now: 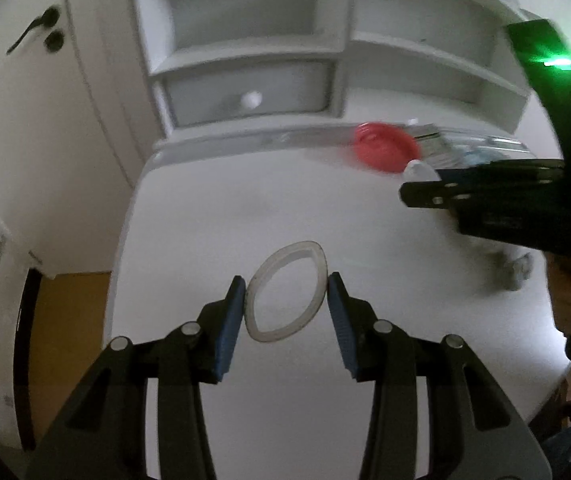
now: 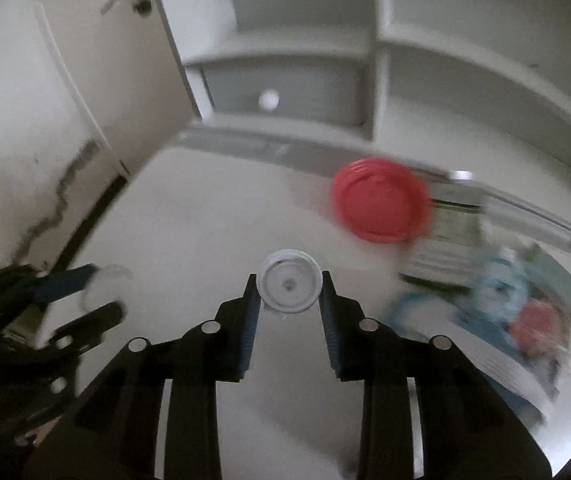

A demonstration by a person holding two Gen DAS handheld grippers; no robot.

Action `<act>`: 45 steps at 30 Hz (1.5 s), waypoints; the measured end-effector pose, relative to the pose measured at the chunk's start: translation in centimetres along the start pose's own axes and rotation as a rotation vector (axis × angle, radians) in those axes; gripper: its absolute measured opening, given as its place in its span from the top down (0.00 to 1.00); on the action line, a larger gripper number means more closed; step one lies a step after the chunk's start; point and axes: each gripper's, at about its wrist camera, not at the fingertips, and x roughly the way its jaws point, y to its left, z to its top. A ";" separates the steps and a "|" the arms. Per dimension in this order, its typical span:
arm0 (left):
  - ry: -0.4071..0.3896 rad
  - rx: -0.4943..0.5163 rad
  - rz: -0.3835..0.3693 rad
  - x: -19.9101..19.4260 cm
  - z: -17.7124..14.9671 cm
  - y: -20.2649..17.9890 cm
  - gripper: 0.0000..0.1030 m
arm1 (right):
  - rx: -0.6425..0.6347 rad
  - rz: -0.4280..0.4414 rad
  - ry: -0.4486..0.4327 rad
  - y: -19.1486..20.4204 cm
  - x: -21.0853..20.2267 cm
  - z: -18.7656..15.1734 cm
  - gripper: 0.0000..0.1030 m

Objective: Collect trash
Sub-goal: 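Carry both to the black bin and open both tools to drop them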

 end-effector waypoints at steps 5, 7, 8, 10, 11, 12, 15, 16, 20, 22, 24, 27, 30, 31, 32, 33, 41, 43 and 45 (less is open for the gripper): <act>-0.045 0.092 -0.105 -0.8 2.0 -7.9 0.59 | 0.117 -0.052 -0.106 -7.0 -8.6 -5.9 0.72; -0.059 0.152 -0.163 -1.1 2.7 -12.8 0.59 | 0.189 -0.105 -0.146 -10.5 -11.7 -9.0 0.72; -0.065 0.182 -0.199 -1.3 2.8 -15.4 0.59 | 0.248 -0.139 -0.166 -12.9 -13.4 -11.1 0.72; -0.072 0.244 -0.273 -1.5 2.9 -20.7 0.59 | 0.371 -0.192 -0.191 -17.6 -16.8 -15.5 0.72; -0.072 0.274 -0.309 -1.6 2.8 -23.2 0.59 | 0.412 -0.218 -0.197 -19.2 -17.9 -17.1 0.72; -0.065 0.320 -0.364 -1.7 2.6 -26.9 0.59 | 0.459 -0.253 -0.205 -20.8 -19.1 -19.1 0.72; -0.045 0.412 -0.485 -1.8 1.5 -34.8 0.59 | 0.615 -0.383 -0.221 -25.8 -23.6 -27.2 0.72; -0.035 0.450 -0.537 -2.0 0.7 -38.2 0.59 | 0.672 -0.433 -0.222 -27.3 -25.3 -30.2 0.72; 0.032 0.592 -0.716 -2.3 -3.4 -49.7 0.59 | 0.880 -0.591 -0.225 -31.7 -30.8 -41.5 0.72; 0.068 0.658 -0.786 -2.2 -5.9 -54.8 0.59 | 0.994 -0.669 -0.208 -33.2 -32.8 -47.8 0.72; 0.107 0.727 -0.834 -1.6 -8.8 -59.6 0.59 | 1.079 -0.702 -0.193 -34.2 -33.8 -52.2 0.72; 0.149 0.844 -0.858 0.2 -14.1 -67.1 0.59 | 1.210 -0.731 -0.163 -35.5 -34.2 -59.2 0.72; 0.197 0.905 -0.871 2.3 -18.0 -71.4 0.59 | 1.322 -0.701 -0.132 -36.5 -32.9 -65.4 0.72; 0.222 0.923 -0.877 3.4 -19.4 -72.9 0.59 | 1.344 -0.688 -0.122 -36.9 -32.4 -66.6 0.72; 0.242 0.936 -0.875 4.2 -20.4 -73.8 0.59 | 1.371 -0.673 -0.112 -37.2 -31.7 -68.1 0.72; 0.266 0.949 -0.875 5.2 -21.5 -74.7 0.59 | 1.393 -0.659 -0.101 -37.5 -31.0 -69.3 0.72; 0.386 1.025 -0.807 10.1 -27.5 -78.0 0.59 | 1.467 -0.565 -0.031 -40.0 -26.9 -74.5 0.72; 0.393 1.033 -0.799 10.6 -27.9 -78.4 0.59 | 1.469 -0.552 -0.032 -39.9 -26.4 -74.6 0.72; 0.400 1.036 -0.793 10.8 -28.0 -78.5 0.59 | 1.467 -0.548 -0.035 -40.5 -26.3 -74.6 0.72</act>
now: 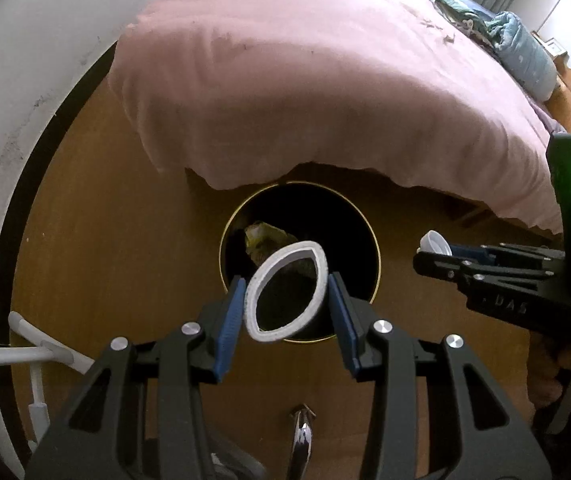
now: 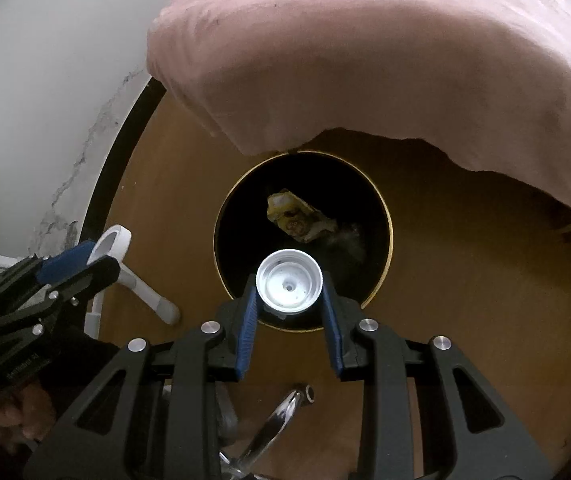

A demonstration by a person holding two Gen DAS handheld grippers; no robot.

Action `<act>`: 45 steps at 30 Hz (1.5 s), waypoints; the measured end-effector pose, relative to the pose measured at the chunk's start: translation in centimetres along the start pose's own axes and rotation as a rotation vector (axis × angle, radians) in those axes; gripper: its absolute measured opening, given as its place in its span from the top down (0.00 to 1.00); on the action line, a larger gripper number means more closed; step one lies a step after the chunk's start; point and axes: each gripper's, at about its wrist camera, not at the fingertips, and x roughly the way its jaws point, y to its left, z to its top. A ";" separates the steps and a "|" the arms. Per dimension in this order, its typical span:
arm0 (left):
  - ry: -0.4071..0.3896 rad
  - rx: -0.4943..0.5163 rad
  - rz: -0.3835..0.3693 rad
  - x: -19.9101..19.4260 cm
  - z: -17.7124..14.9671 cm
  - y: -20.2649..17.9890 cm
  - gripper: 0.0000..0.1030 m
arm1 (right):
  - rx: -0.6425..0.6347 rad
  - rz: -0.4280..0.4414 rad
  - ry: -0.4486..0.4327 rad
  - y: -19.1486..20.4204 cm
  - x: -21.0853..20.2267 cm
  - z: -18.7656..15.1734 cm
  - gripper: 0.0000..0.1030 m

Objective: Collect trash
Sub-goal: 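Carry both to the black bin and open both tools to drop them, then swing both tools back to the desk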

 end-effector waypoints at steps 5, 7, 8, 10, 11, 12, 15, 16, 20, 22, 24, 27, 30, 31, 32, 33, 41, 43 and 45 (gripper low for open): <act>0.022 -0.007 -0.005 0.8 0.7 -0.2 0.59 | 0.014 0.034 -0.012 -0.3 -0.1 0.6 0.56; 0.022 -0.008 -0.009 0.7 0.8 -0.3 0.59 | 0.022 0.042 -0.032 -0.2 -0.1 0.8 0.45; 0.022 -0.006 -0.009 0.7 0.8 -0.3 0.59 | 0.021 0.044 -0.037 -0.2 -0.3 0.9 0.45; 0.025 -0.005 -0.013 0.9 1.0 -0.4 0.59 | 0.023 0.050 -0.038 -0.2 -0.4 1.0 0.45; 0.026 -0.003 -0.015 0.9 1.1 -0.4 0.59 | 0.028 0.050 -0.040 -0.3 -0.5 1.1 0.45; 0.026 -0.001 -0.016 0.9 1.3 -0.5 0.59 | 0.034 0.048 -0.042 -0.4 -0.7 1.1 0.45; 0.029 0.006 -0.027 1.0 1.7 -0.9 0.59 | 0.062 0.048 -0.054 -1.0 -1.4 1.2 0.44; 0.030 0.011 -0.030 1.0 1.9 -1.1 0.59 | 0.069 0.043 -0.058 -1.3 -1.8 1.2 0.44; 0.034 0.027 -0.040 0.6 2.8 -2.0 0.49 | 0.096 0.038 -0.079 -2.0 -3.1 1.3 0.42; 0.015 0.025 -0.044 -0.2 3.3 -2.2 0.29 | 0.107 0.037 -0.093 -2.2 -3.8 1.4 0.41; -0.008 0.026 -0.050 -1.2 3.6 -2.2 0.26 | 0.106 0.037 -0.106 -2.0 -4.5 1.5 0.41; -0.031 0.014 -0.050 -3.0 3.8 -1.9 0.25 | 0.088 0.034 -0.126 -1.1 -5.7 1.6 0.41; -0.070 0.000 -0.039 -6.2 3.3 -1.0 0.17 | 0.041 0.031 -0.147 0.9 -7.2 1.7 0.39; -0.092 -0.008 -0.004 -8.0 2.9 -0.5 0.15 | 0.026 0.032 -0.153 1.6 -7.5 1.8 0.37; -0.114 -0.014 0.024 -9.7 2.5 -0.2 0.11 | 0.004 0.034 -0.161 2.6 -8.2 1.8 0.37; -0.145 -0.017 0.042 -11.6 1.9 0.2 0.08 | -0.030 0.038 -0.174 4.1 -9.1 1.9 0.36; -0.361 -0.102 0.185 -30.5 -6.0 6.4 0.07 | -0.387 0.140 -0.296 20.3 -16.0 1.1 0.25; -0.403 -0.174 0.245 -34.9 -9.7 9.4 0.07 | -0.535 0.225 -0.284 27.2 -16.7 -0.6 0.25; -0.431 -0.272 0.308 -38.7 -14.1 13.1 0.07 | -0.645 0.285 -0.262 32.3 -16.7 -2.4 0.25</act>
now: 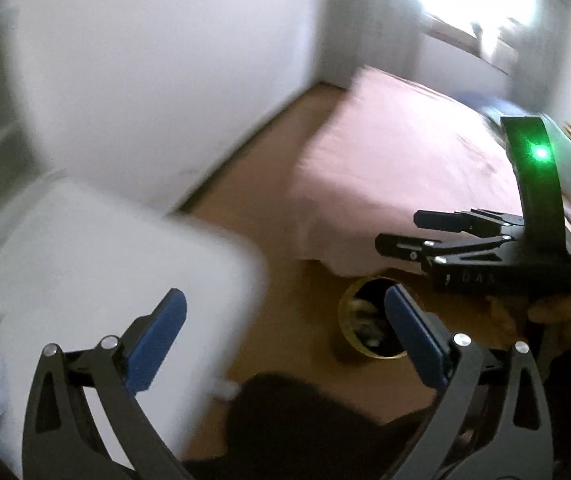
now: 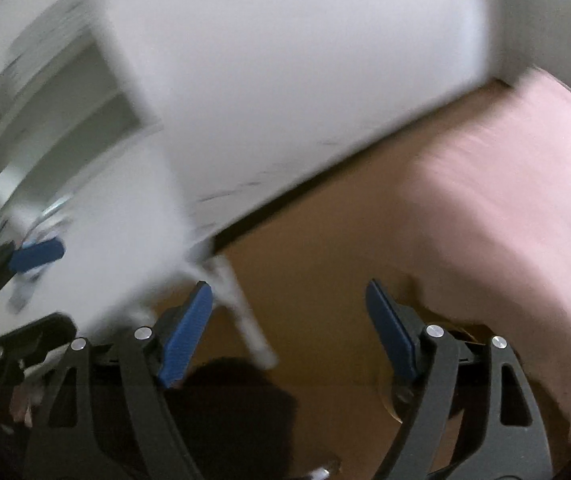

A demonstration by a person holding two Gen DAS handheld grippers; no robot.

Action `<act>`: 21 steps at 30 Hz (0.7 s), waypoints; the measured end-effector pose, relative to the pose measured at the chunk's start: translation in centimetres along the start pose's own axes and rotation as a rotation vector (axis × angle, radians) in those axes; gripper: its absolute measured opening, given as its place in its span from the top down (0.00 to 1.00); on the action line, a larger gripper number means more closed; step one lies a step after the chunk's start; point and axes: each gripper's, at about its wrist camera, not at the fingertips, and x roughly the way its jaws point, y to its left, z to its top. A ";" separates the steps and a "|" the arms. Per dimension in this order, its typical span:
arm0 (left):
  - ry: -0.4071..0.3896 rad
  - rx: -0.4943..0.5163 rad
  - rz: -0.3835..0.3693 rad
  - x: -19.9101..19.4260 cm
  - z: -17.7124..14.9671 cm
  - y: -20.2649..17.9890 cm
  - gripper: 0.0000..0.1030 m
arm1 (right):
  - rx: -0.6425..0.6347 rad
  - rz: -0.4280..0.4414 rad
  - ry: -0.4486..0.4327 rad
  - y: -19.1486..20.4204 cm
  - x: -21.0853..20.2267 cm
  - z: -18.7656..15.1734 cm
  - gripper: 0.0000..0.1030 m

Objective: Collect trash
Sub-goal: 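Swing both tools back to the desk, then grasp the blue-white wrapper with the right tool while the left tool grasps white tissue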

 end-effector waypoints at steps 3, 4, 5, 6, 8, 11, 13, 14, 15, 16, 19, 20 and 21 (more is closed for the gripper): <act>-0.017 -0.152 0.142 -4.6 -3.3 8.1 0.07 | -0.171 0.164 0.043 10.4 3.0 1.8 0.25; -0.016 -0.194 0.183 -5.9 -4.5 10.2 0.07 | -0.213 0.204 0.055 12.8 3.6 2.1 0.25; -0.012 -0.238 0.224 -7.1 -5.8 12.3 0.07 | -0.272 0.246 0.068 16.0 4.4 2.3 0.25; -0.007 -0.289 0.262 -8.5 -7.3 14.5 0.07 | -0.346 0.283 0.083 19.8 5.2 2.5 0.25; -0.002 -0.404 0.320 -11.7 -10.9 18.6 0.07 | -0.449 0.336 0.099 24.9 6.1 2.6 0.25; 0.011 -0.536 0.397 -15.4 -15.6 23.0 0.07 | -0.588 0.411 0.127 32.4 7.8 2.9 0.25; 0.028 -0.606 0.428 -17.0 -18.0 24.9 0.07 | -0.670 0.421 0.149 36.5 9.1 2.7 0.25; 0.029 -0.634 0.437 -17.6 -18.9 25.5 0.07 | -0.709 0.417 0.165 38.1 9.8 2.5 0.25; 0.029 -0.646 0.437 -18.0 -19.4 25.9 0.07 | -0.755 0.413 0.178 39.9 10.8 2.4 0.25; 0.032 -0.656 0.434 -18.3 -20.1 26.2 0.07 | -0.790 0.402 0.182 41.1 11.5 2.3 0.25; 0.044 -0.654 0.418 -18.5 -20.9 26.3 0.07 | -0.864 0.372 0.209 43.7 13.6 2.0 0.25; 0.049 -0.648 0.408 -18.4 -21.2 25.7 0.07 | -0.876 0.368 0.218 44.4 14.0 1.7 0.25; 0.055 -0.640 0.400 -18.1 -21.1 25.5 0.07 | -0.890 0.362 0.228 44.9 14.6 1.6 0.25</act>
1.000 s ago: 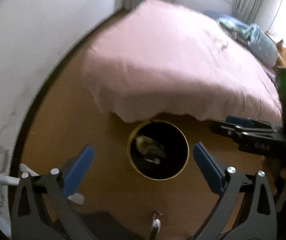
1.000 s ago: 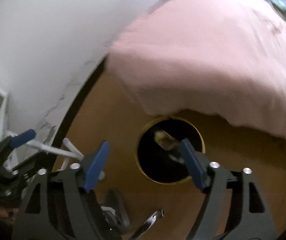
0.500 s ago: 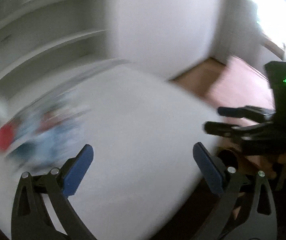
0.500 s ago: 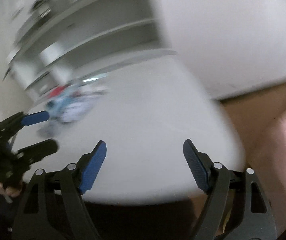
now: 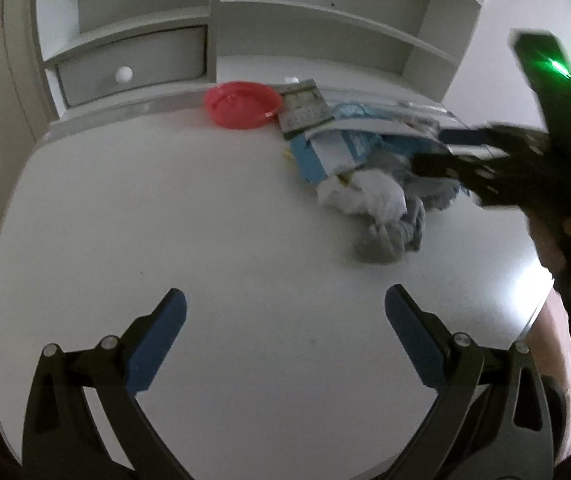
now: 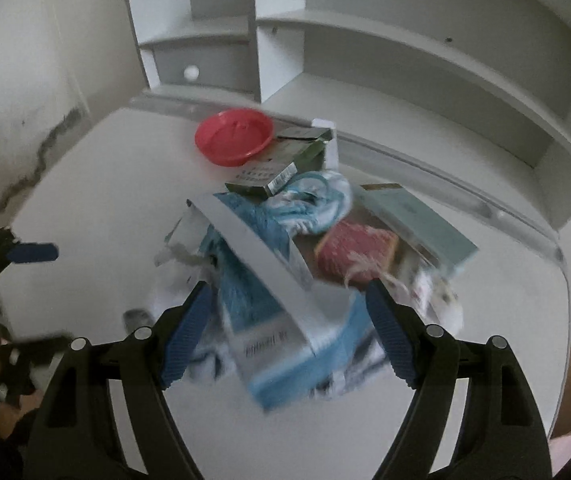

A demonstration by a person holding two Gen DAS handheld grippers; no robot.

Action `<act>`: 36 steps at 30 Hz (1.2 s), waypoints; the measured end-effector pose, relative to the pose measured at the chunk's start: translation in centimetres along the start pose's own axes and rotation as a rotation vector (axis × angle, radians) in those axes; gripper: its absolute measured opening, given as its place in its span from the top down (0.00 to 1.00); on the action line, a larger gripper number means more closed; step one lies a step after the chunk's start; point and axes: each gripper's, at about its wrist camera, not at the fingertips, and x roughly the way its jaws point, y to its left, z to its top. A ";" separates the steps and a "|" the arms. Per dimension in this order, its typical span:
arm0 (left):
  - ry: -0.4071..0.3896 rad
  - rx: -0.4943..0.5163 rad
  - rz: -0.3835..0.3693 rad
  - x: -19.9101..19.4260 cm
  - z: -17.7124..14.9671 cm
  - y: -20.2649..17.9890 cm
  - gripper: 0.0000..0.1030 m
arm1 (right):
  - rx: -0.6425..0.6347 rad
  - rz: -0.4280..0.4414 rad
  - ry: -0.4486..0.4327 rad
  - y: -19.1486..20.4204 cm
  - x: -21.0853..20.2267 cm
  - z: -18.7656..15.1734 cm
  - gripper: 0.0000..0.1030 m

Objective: Collect trash
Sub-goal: 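Grasp the blue-white wrapper with the right tool while the left tool grasps white tissue, then carry both to the black bin and open both tools to drop them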

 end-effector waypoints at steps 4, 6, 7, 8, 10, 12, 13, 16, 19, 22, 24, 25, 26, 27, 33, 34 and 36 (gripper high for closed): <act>0.011 0.033 -0.006 1.1 0.7 -0.9 0.07 | -0.039 0.010 0.036 0.3 1.7 0.7 0.37; 0.011 0.033 -0.005 1.4 1.2 -0.9 0.07 | -0.070 0.014 0.044 1.0 1.8 0.8 0.55; 0.008 0.031 -0.005 1.6 1.6 -1.0 0.07 | -0.076 0.003 0.019 1.4 1.3 0.9 0.64; 0.002 0.026 -0.009 1.7 2.0 -0.9 0.07 | -0.073 0.009 -0.001 1.7 0.7 0.9 0.66; -0.010 0.000 -0.024 2.0 3.2 -0.7 0.07 | -0.042 0.036 -0.066 1.7 -1.1 0.9 0.67; -0.021 -0.009 -0.052 2.3 4.2 -1.0 0.07 | -0.005 0.040 -0.112 1.5 -2.1 1.2 0.67; -0.020 -0.009 -0.046 2.7 4.8 -1.3 0.07 | 0.018 0.043 -0.135 1.2 -3.0 1.2 0.68; -0.011 -0.006 -0.057 3.8 5.9 -2.0 0.07 | 0.063 0.049 -0.168 0.5 -4.6 0.9 0.68; 0.009 -0.014 -0.068 5.0 6.5 -2.8 0.07 | 0.093 0.045 -0.176 0.0 -5.6 0.4 0.68; 0.015 0.002 -0.060 5.8 6.7 -3.6 0.10 | 0.122 0.042 -0.183 -0.9 -6.6 -0.6 0.68; 0.025 0.014 -0.057 6.1 6.6 -4.1 0.30 | 0.143 0.029 -0.191 -1.5 -7.4 -1.4 0.68; 0.036 0.016 -0.059 6.3 6.5 -4.2 0.41 | 0.151 0.028 -0.195 -1.6 -7.5 -1.8 0.68; 0.039 0.009 -0.060 6.2 6.4 -4.3 0.53 | 0.165 0.023 -0.201 -2.0 -8.0 -2.3 0.68; 0.024 -0.002 -0.058 5.7 6.4 -4.3 0.56 | 0.178 0.018 -0.210 -2.4 -8.5 -2.8 0.68; -0.095 0.032 -0.001 1.2 7.1 -6.5 0.58 | 0.349 -0.034 -0.283 -7.1 -12.6 -8.0 0.68; -0.112 0.047 -0.004 0.5 7.1 -7.7 0.58 | 0.395 -0.052 -0.293 -8.3 -13.4 -9.5 0.68; -0.136 0.084 -0.025 0.1 7.6 -9.8 0.58 | 0.481 -0.087 -0.303 -10.5 -14.7 -12.5 0.68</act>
